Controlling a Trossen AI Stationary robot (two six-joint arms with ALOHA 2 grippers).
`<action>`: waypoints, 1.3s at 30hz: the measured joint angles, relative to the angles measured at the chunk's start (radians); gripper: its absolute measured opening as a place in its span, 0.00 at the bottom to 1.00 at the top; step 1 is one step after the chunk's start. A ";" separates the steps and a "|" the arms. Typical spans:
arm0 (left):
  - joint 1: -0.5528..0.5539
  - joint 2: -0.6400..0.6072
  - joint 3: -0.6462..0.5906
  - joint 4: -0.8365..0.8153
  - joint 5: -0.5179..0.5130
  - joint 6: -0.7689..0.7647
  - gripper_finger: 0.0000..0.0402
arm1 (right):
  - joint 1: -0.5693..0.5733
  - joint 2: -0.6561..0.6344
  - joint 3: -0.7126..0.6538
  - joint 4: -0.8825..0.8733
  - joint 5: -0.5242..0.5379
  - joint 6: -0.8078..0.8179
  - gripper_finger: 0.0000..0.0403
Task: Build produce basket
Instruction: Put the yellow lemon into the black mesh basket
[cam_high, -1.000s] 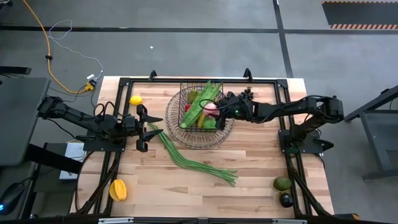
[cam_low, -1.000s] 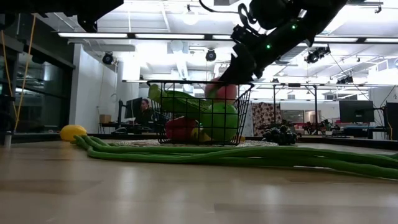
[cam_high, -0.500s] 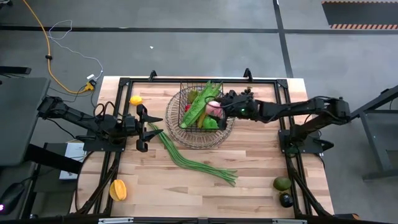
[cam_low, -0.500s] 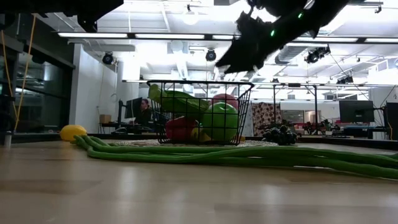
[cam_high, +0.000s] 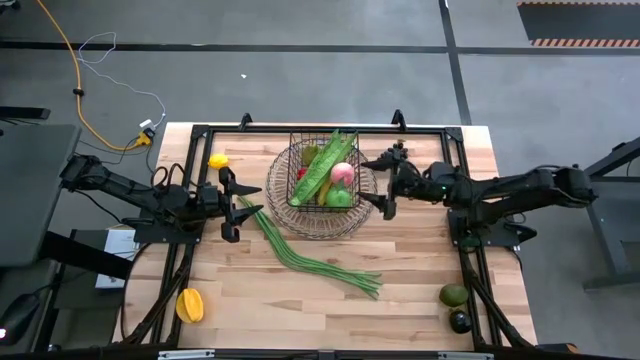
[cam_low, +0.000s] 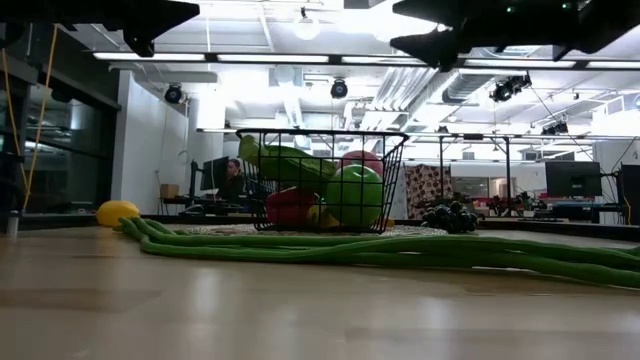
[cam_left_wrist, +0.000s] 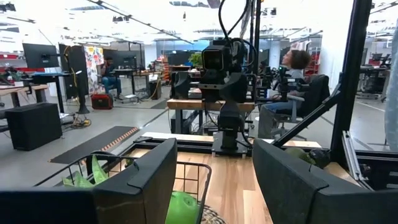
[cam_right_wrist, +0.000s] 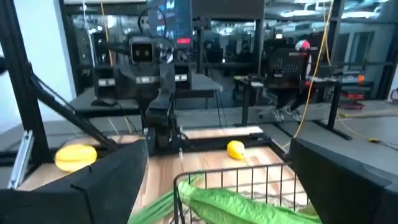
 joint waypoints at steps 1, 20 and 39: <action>0.000 0.000 0.000 0.000 -0.004 0.001 0.50 | 0.000 -0.007 -0.006 0.007 0.000 0.000 0.95; 0.036 0.005 0.065 -0.219 -0.180 -0.089 0.61 | 0.003 -0.010 -0.014 0.001 0.000 -0.021 0.95; 0.902 0.480 0.581 -1.462 -0.038 -0.409 0.76 | 0.003 -0.009 -0.014 -0.018 0.000 -0.020 0.95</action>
